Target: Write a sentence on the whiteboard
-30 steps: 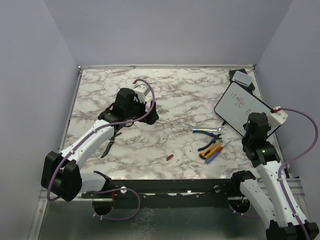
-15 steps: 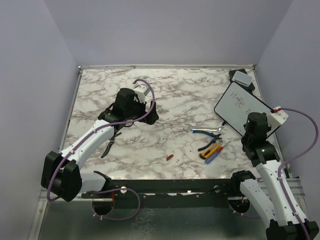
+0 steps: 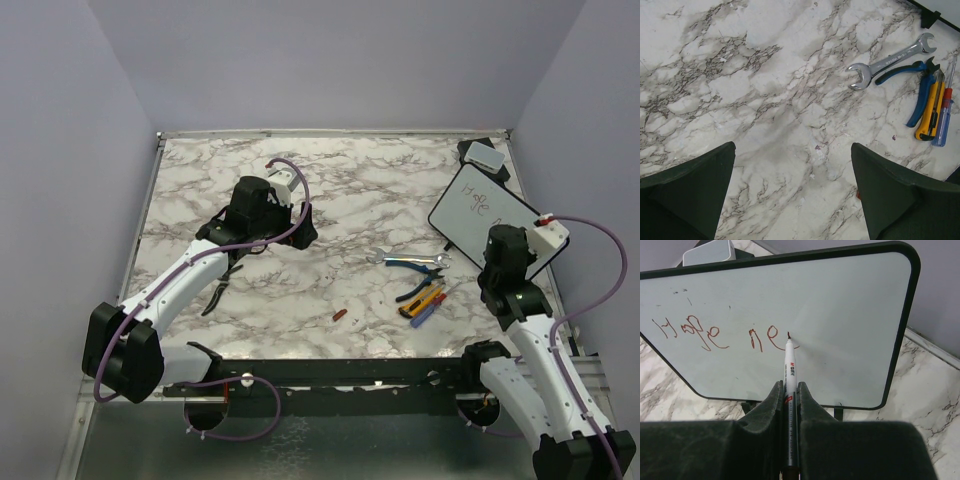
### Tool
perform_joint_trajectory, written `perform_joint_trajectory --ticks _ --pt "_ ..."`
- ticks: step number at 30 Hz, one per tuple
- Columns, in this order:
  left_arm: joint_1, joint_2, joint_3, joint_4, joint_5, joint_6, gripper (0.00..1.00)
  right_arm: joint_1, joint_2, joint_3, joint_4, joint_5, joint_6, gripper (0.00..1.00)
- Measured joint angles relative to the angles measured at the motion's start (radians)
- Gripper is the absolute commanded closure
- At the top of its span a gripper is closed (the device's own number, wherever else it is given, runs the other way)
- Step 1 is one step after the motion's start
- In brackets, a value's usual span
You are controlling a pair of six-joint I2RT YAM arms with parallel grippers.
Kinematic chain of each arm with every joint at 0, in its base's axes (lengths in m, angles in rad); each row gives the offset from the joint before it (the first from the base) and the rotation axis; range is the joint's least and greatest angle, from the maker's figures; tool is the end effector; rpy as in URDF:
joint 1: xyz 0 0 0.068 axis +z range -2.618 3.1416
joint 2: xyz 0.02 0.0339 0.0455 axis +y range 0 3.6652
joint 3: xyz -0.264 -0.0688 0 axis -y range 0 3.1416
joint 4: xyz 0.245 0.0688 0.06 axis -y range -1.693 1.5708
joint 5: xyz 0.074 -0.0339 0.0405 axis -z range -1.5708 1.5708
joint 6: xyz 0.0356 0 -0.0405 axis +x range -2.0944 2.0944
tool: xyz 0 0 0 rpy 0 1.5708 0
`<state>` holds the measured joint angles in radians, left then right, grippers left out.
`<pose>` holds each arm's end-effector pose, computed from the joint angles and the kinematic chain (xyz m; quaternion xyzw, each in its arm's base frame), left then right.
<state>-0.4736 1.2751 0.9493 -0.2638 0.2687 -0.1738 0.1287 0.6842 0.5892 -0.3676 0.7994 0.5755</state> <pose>0.2488 -0.1381 0.2842 0.1929 0.8549 -0.2605 0.4051 0.1554 -0.0056 0.2728 0.3732 0.7185 -0.1435 0.5691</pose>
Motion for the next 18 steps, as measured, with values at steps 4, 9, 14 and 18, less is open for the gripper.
perform_joint_trajectory --ticks 4,9,14,18 --pt "0.000 0.000 0.000 0.000 0.000 0.000 0.01 0.000 0.004 -0.007 0.000 0.000 0.001 1.00" --pt "0.000 0.000 0.000 0.000 0.000 0.000 0.01 0.000 0.003 -0.007 0.000 0.001 0.011 1.00" --pt "0.000 0.000 0.000 0.000 0.000 0.000 0.01 0.000 -0.003 -0.012 -0.006 0.001 0.028 1.00" --pt "0.000 -0.002 0.000 0.000 0.000 0.000 0.01 0.000 -0.010 -0.022 -0.025 0.000 0.045 1.00"
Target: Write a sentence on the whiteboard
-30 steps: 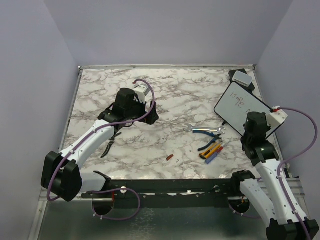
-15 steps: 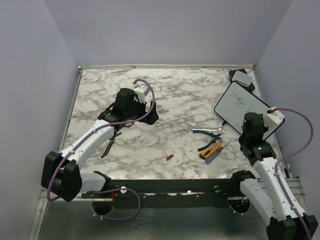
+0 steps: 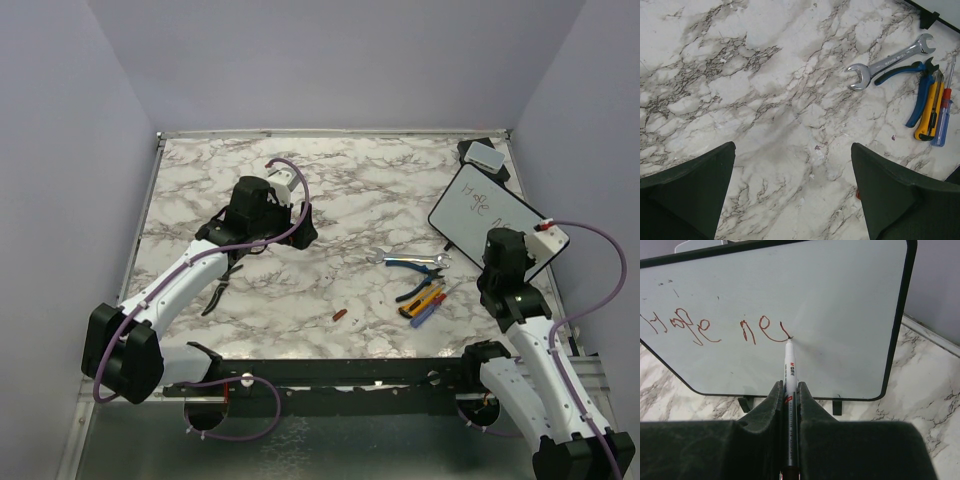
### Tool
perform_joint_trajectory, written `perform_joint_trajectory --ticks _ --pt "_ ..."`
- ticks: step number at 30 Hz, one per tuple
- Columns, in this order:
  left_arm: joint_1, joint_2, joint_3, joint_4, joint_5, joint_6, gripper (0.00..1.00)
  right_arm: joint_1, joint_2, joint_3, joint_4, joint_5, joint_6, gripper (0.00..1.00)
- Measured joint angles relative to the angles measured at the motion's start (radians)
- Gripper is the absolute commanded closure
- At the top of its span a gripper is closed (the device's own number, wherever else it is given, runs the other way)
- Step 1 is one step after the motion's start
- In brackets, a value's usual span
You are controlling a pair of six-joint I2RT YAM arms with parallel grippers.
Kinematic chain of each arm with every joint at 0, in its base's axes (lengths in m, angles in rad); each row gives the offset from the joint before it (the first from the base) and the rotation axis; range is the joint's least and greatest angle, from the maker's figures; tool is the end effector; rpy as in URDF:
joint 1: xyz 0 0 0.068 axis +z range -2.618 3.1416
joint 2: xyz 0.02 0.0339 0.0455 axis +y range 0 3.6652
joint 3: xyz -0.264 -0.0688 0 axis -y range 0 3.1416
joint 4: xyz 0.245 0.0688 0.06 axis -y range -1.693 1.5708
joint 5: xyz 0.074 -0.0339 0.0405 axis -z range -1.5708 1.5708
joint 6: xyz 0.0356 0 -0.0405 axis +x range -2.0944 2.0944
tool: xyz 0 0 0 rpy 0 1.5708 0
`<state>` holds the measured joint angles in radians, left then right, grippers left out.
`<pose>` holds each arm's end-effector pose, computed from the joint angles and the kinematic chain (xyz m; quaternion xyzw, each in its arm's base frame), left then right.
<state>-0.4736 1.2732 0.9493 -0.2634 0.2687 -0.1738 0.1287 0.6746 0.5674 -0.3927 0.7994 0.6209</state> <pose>0.2485 -0.1380 0.2848 0.1930 0.8543 -0.2608 0.4061 0.1526 -0.0060 0.2645 0.3856 0.7200 -0.1394 0.5599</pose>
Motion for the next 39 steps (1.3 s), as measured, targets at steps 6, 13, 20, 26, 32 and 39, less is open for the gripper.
perform_joint_trajectory --ticks 6,13,20,26,32,39 --pt "-0.002 -0.008 0.000 0.000 0.000 0.000 0.01 0.000 0.000 -0.006 -0.014 0.000 0.018 1.00" --pt "-0.006 -0.009 -0.002 0.000 0.000 0.000 0.01 0.000 -0.005 -0.006 -0.018 0.006 0.016 1.00" --pt "-0.006 -0.009 -0.002 0.000 0.000 0.000 0.01 0.000 -0.021 -0.001 -0.019 0.031 0.007 1.00" --pt "-0.006 -0.009 -0.002 0.000 0.000 0.000 0.01 0.000 -0.028 0.004 -0.015 0.050 -0.005 1.00" --pt "-0.006 -0.009 -0.002 0.000 0.000 0.000 0.01 0.000 -0.029 0.008 -0.014 0.053 -0.011 1.00" --pt "-0.006 -0.009 -0.002 0.000 0.000 0.000 0.01 0.000 -0.077 0.026 -0.022 0.036 -0.012 1.00"
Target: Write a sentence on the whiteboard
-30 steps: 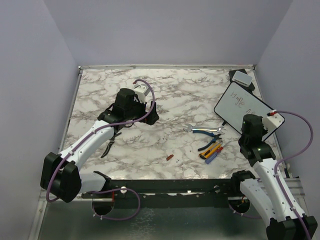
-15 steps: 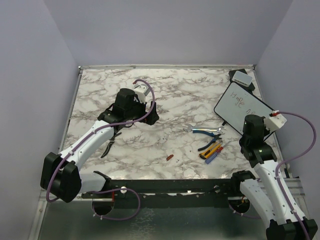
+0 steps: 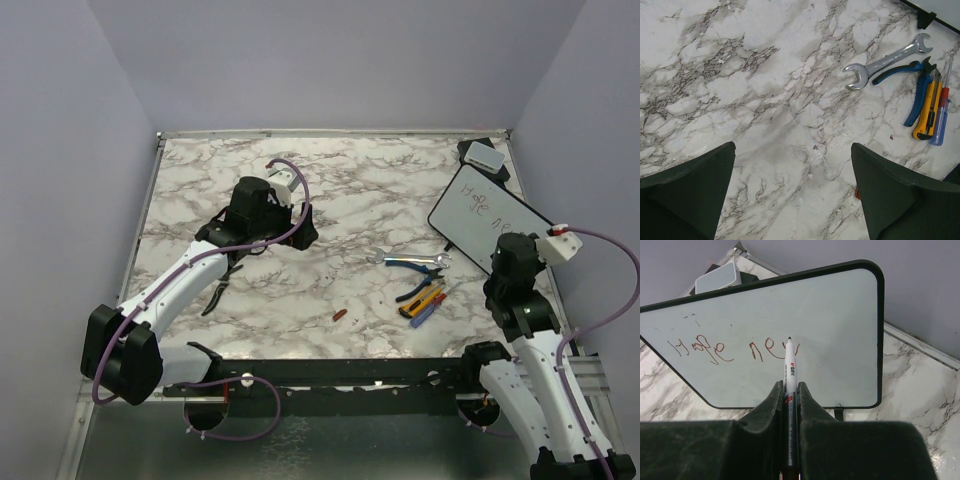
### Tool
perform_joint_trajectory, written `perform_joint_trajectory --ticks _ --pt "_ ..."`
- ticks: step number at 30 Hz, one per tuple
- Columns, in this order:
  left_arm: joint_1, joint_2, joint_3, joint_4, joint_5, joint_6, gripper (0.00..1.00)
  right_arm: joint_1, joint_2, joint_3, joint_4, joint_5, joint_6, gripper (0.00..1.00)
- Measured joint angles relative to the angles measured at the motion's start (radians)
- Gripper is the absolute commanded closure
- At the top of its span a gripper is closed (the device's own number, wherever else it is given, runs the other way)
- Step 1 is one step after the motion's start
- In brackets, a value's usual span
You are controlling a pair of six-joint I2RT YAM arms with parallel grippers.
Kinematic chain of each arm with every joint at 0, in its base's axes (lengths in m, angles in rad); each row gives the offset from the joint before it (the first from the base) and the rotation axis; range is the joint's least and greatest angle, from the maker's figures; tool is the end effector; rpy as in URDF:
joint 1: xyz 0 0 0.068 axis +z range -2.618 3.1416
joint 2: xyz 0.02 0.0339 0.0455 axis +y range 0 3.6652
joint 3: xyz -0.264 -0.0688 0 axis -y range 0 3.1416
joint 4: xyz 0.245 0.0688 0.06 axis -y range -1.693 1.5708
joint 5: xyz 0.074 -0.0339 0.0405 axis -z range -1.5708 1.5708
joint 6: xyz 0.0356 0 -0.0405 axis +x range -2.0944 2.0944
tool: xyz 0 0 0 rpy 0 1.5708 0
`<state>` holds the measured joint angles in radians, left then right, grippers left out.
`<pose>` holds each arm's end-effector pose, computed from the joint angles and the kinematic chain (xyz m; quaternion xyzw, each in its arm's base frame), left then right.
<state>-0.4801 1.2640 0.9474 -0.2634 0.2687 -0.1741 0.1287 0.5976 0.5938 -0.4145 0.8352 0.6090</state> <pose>0.2461 -0.1388 0.2865 0.1958 0.8520 -0.2630 0.4083 0.1387 -0.0087 0.2813 0.3969 0.6919 -0.1376 0.5872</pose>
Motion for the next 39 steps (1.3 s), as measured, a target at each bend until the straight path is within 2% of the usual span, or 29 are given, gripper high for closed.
perform_joint_trajectory --ticks 39 --pt "0.000 0.000 -0.002 0.001 0.000 0.000 0.01 0.000 0.081 0.000 -0.039 0.058 0.049 1.00"
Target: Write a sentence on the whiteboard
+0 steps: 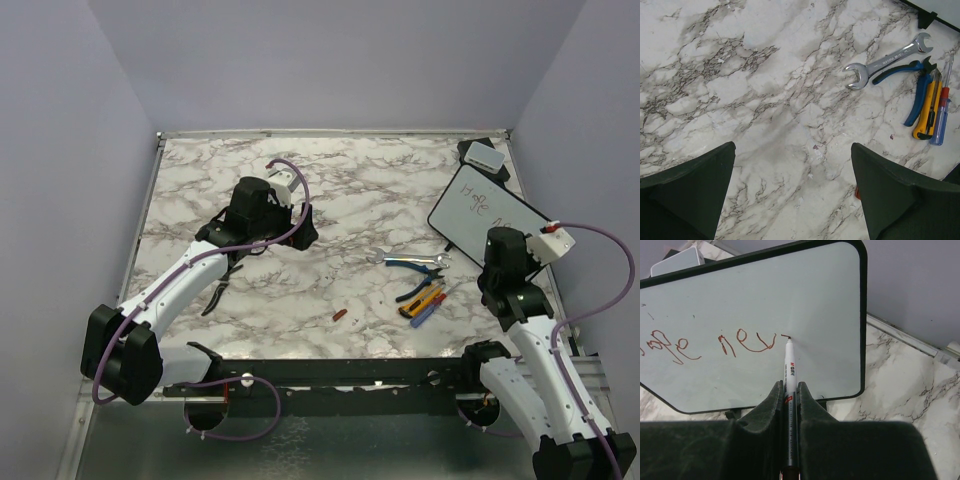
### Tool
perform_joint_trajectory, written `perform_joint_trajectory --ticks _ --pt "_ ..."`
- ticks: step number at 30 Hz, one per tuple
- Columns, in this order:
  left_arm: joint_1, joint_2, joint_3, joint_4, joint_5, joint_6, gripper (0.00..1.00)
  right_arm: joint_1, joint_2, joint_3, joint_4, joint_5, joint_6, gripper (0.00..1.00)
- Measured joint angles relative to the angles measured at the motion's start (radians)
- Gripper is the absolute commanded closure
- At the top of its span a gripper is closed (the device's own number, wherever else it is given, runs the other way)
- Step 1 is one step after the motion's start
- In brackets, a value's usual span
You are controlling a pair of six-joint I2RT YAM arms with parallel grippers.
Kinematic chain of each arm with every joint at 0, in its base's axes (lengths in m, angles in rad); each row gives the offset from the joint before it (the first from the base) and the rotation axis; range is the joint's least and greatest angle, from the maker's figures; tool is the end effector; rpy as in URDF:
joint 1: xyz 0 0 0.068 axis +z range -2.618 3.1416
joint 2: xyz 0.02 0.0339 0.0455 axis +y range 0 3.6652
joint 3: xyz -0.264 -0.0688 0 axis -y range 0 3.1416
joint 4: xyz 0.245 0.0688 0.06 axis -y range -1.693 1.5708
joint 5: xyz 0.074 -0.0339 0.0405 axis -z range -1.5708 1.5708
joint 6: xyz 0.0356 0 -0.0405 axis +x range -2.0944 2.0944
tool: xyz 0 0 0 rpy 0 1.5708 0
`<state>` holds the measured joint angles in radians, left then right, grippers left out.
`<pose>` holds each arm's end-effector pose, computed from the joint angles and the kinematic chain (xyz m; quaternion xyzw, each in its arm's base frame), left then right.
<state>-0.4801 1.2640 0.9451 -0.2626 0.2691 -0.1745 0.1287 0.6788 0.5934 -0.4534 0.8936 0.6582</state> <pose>0.2460 -0.1388 0.2858 0.1957 0.8523 -0.2630 0.4075 0.1488 -0.0087 0.2687 0.4110 0.7013 -0.1765 0.5551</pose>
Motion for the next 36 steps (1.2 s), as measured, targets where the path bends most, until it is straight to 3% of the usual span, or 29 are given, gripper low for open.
perform_joint_trajectory --ticks 18,36 --pt "-0.006 0.000 -0.002 0.003 0.000 0.000 0.01 0.000 -0.028 0.000 -0.037 0.061 0.029 1.00" --pt "-0.006 0.000 -0.004 0.006 0.000 0.000 0.01 0.000 -0.018 -0.008 0.040 0.033 -0.039 1.00"
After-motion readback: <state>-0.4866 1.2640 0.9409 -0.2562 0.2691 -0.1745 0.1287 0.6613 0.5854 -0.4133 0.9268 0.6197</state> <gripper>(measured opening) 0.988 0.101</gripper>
